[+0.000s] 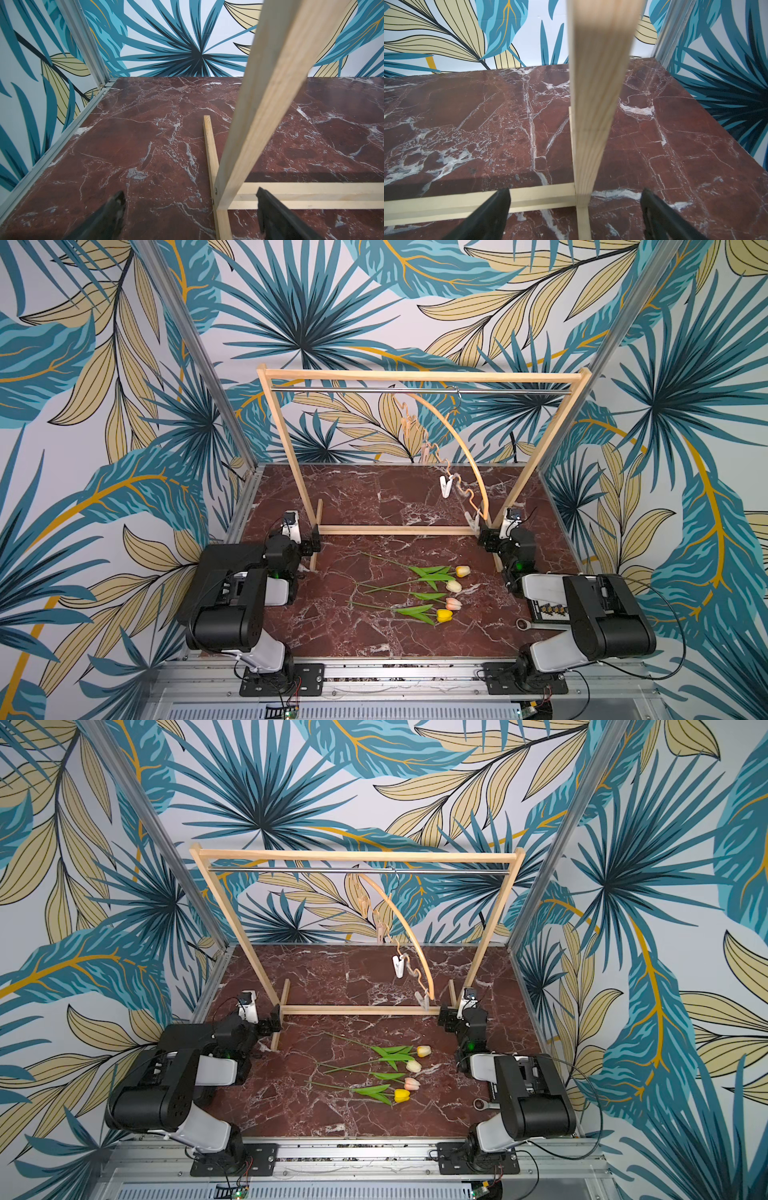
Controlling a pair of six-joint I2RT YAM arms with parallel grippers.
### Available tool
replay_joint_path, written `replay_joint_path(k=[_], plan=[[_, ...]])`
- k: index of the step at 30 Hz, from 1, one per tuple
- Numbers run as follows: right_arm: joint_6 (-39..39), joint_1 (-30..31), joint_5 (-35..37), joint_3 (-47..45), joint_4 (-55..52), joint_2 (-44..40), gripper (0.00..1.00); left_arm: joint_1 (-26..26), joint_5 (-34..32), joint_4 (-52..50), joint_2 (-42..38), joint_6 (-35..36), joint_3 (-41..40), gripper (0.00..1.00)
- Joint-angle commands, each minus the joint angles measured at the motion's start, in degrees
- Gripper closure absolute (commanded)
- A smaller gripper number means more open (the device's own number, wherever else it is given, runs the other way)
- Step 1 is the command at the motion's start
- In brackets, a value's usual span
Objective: Dry the flowers on a clothes hanger
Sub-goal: Pick up the flower at the center of the board.
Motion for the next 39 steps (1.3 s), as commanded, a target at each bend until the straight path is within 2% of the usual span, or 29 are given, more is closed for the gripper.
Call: replay_joint_path(k=[1,2,3,4,5,6,7,8,9,11,12,13,15,17,20,22,24,25,26,28,30,34,39], plan=[[-0.81,0.03,2.09,-0.61,2.26,-1.39,0.0,0.33,-0.25,-0.54,0.23,-0.52,2.24,0.0],[0.55,0.15,6.87,1.19,-5.58,-4.93,0.0,0.63,-0.16,-0.13,0.1,-0.77,2.12,0.0],[3.45,0.15,11.79,6.3,-18.8,-9.07,0.0,0.57,-3.57,-1.61,-1.53,-2.04,2.43,0.0],[6.24,0.15,15.21,11.45,-29.71,-11.58,0.0,0.67,-7.15,-7.82,-4.91,-3.18,4.02,0.0],[9.05,0.19,15.77,18.14,-42.79,-13.79,0.0,0.69,-9.81,-17.37,-9.76,-4.18,7.35,0.0],[11.03,0.15,13.02,24.29,-54.32,-15.24,0.0,0.69,-12.43,-25.08,-13.79,-4.92,10.42,0.0],[11.99,0.16,9.72,27.65,-61.36,-16.16,0.0,0.72,-13.73,-30.32,-17.17,-7.02,12.15,0.0],[13.0,0.22,6.91,27.55,-62.89,-17.69,0.0,0.77,-14.27,-32.73,-20.39,-9.36,12.78,0.0],[15.46,0.2,7.76,25.47,-61.89,-19.41,0.0,0.71,-14.59,-33.69,-22.67,-11.84,12.75,0.0],[26.01,-0.1,20.52,19.25,-60.2,-23.18,0.0,-0.05,-16.26,-37.35,-26.55,-19.7,12.93,0.0],[32.21,-1.06,22.27,18.61,-63.3,-24.26,0.0,-1.19,-17.89,-40.25,-27.79,-23.11,13.21,0.0],[33.34,-3.27,17.22,18.12,-63.63,-24.8,0.0,-3.0,-19.51,-43.27,-28.93,-25.83,13.5,0.0],[33.52,-3.69,12.21,21.97,-69.58,-22.83,0.0,-7.3,-21.35,-48.28,-30.31,-28.47,14.27,0.0],[33.75,-1.52,12.66,26.41,-76.54,-20.48,0.0,-12.45,-23.06,-53.36,-31.34,-29.39,15.89,0.0],[35.46,0.66,14.15,26.21,-82.69,-22.61,0.02,-18.41,-24.76,-60.51,-32.56,-31.5,18.73,0.0],[36.98,1.06,12.91,24.24,-85.77,-25.65,0.09,-20.96,-25.28,-64.86,-33.37,-34.16,20.54,0.01],[37.87,2.22,11.92,22.86,-89.38,-28.38,0.21,-22.9,-24.98,-67.59,-34.08,-36.58,21.51,0.04],[38.27,3.66,12.01,22.38,-91.27,-29.58,0.3,-23.91,-24.81,-68.42,-34.27,-37.53,21.79,0.06],[38.43,5.73,12.63,22.0,-93.15,-30.53,0.45,-24.93,-24.71,-68.98,-34.36,-38.04,21.97,0.07],[39.27,10.92,14.65,21.88,-96.45,-31.06,0.61,-26.36,-24.02,-69.35,-33.93,-38.52,22.07,0.09],[41.05,15.59,14.97,21.94,-99.37,-30.8,0.72,-27.0,-22.49,-69.35,-33.21,-39.14,21.9,0.11],[40.35,27.06,10.88,19.21,-95.03,-31.29,0.76,-28.37,-20.23,-69.03,-31.15,-39.4,21.82,0.13],[33.11,41.75,4.81,23.5,-87.79,-22.74,0.66,-28.92,-19.36,-77.83,-30.1,-42.26,27.37,0.18]])
